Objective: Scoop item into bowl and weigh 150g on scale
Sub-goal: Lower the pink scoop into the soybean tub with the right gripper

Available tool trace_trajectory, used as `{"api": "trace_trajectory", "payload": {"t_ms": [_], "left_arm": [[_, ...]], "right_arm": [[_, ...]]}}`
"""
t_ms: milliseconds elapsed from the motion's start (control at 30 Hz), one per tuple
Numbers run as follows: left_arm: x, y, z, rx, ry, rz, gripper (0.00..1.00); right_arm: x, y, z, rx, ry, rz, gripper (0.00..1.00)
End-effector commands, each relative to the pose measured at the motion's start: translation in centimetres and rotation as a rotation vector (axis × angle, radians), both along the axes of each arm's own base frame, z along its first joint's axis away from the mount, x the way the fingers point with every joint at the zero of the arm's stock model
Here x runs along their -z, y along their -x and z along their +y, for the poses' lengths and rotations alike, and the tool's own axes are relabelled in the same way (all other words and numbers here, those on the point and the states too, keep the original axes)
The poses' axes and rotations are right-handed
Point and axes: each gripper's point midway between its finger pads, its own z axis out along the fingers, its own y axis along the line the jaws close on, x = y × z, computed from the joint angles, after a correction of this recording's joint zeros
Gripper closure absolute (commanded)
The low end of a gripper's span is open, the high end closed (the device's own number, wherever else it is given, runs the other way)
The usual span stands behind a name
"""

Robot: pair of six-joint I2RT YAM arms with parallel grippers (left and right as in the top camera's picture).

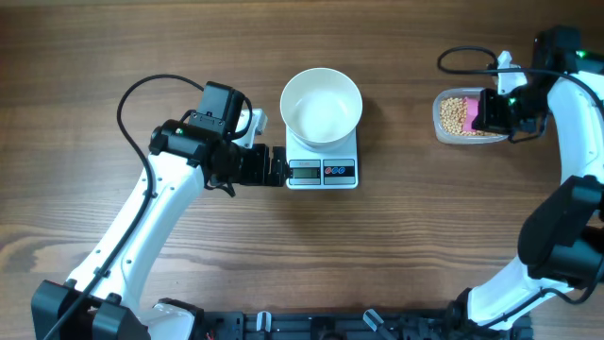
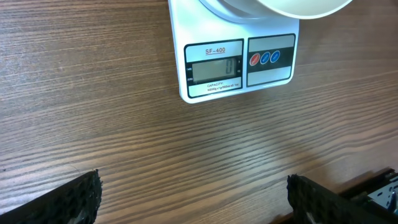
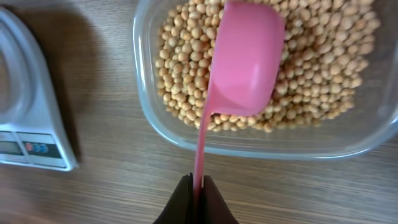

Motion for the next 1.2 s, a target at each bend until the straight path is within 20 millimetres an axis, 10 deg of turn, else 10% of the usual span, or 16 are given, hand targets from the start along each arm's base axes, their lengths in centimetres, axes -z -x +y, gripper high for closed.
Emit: {"api": "trace_trajectory", "payload": {"t_ms": [0, 633, 1167], "left_arm": [[0.2, 0.0, -0.1, 0.017, 0.005, 0.004, 0.0], [0.2, 0.0, -0.1, 0.017, 0.005, 0.004, 0.0], [0.2, 0.0, -0.1, 0.017, 0.005, 0.004, 0.0]], "right_arm": [[1.1, 0.8, 1.4, 0.031, -0.159, 0.028, 0.96], [0.0, 1.1, 0.0, 0.151, -0.367, -0.017, 0.96], [2.9, 2.5, -0.7, 0.228, -0.463, -0.024, 0.96]]}}
